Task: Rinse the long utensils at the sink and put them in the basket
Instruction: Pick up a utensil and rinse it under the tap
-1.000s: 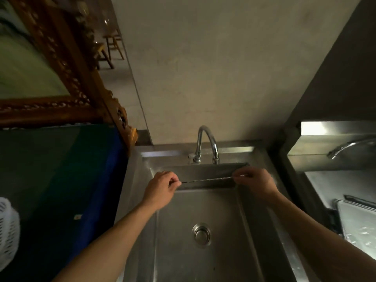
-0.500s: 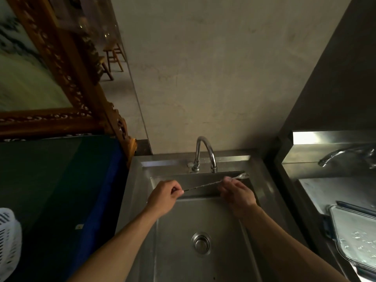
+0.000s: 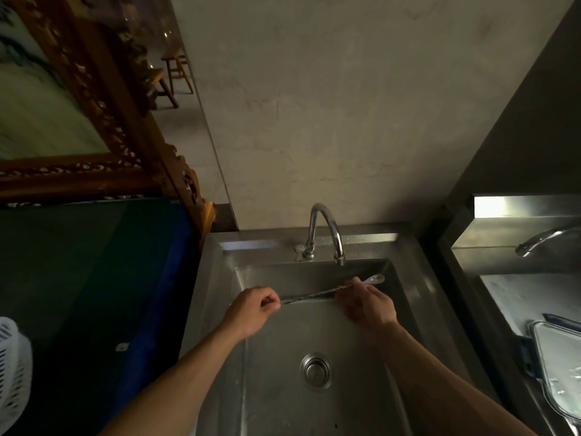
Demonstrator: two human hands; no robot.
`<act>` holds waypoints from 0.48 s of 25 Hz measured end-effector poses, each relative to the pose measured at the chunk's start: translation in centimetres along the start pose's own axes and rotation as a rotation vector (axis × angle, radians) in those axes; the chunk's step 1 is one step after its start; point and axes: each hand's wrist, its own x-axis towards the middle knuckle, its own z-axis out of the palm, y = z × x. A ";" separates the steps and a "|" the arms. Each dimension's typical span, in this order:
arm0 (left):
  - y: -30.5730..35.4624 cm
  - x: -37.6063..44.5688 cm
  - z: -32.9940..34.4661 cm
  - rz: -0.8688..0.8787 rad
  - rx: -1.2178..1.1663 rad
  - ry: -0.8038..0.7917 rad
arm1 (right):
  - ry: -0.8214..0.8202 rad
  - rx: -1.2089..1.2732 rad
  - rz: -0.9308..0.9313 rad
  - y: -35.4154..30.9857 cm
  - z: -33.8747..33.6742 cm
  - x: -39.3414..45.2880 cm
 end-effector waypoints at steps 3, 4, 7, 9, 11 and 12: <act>-1.0 0.4 0.5 -0.062 -0.031 -0.081 | 0.028 -0.022 -0.035 -0.4 0.4 0.2; -1.3 0.4 0.8 -0.083 -0.035 -0.107 | 0.042 -0.023 -0.055 -0.7 0.4 0.3; -2.4 0.2 1.5 -0.121 -0.025 -0.164 | 0.059 -0.030 -0.130 -1.3 0.3 0.2; -2.9 -0.3 2.0 -0.152 -0.050 -0.178 | 0.038 -0.033 -0.154 -1.5 0.6 -0.1; -3.3 -1.0 2.3 -0.179 -0.073 -0.175 | 0.025 -0.061 -0.182 -1.7 1.0 -0.5; -3.5 -1.4 2.3 -0.190 -0.082 -0.176 | 0.014 -0.079 -0.198 -1.7 1.2 -0.7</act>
